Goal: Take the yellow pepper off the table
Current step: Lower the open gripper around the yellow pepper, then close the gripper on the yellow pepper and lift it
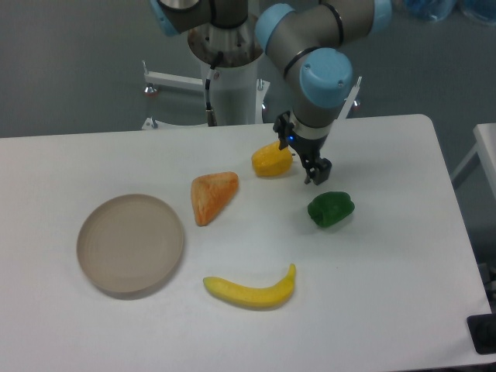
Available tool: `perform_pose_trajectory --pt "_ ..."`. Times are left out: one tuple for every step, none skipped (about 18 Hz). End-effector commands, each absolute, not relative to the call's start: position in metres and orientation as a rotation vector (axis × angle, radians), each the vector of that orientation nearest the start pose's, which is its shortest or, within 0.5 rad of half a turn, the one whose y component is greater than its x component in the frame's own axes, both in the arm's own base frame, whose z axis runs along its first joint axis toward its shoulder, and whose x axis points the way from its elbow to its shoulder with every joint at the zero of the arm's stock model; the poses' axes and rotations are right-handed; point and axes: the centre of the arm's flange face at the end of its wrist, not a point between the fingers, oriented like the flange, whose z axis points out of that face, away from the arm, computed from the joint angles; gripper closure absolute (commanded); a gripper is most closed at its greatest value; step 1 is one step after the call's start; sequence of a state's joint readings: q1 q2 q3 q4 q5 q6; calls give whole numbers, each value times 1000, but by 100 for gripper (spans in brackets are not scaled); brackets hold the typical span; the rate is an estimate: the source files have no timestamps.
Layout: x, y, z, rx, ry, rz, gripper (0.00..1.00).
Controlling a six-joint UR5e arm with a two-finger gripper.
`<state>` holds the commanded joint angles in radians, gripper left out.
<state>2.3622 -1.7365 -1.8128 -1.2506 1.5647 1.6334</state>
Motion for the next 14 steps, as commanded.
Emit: perform_pose_trajectory --pt "-276 456 318 -2874 1315 -122 0" --pt "-270 451 312 -2866 1333 -137 0" --pt "-265 447 307 -2860 1349 -148 0" --pt "-260 442 299 -2853 1365 -151 0" --pt "-258 441 294 -2849 1368 -142 0" --pt "-256 440 290 -2847 1370 -135 0" --pt "-253 439 285 -2845 1375 -135 0" --pt "-250 438 282 -2844 1377 -135 0" --pt "-248 438 278 -2841 1378 -121 0" --pt "-246 437 274 -2839 1380 -116 0" --pt "-244 436 271 -2837 1382 -109 0" --pt "-243 435 269 -2836 1381 -105 0" --pt "-241 434 265 -2835 1383 -105 0" --pt "-239 433 260 -2836 1376 -89 0"
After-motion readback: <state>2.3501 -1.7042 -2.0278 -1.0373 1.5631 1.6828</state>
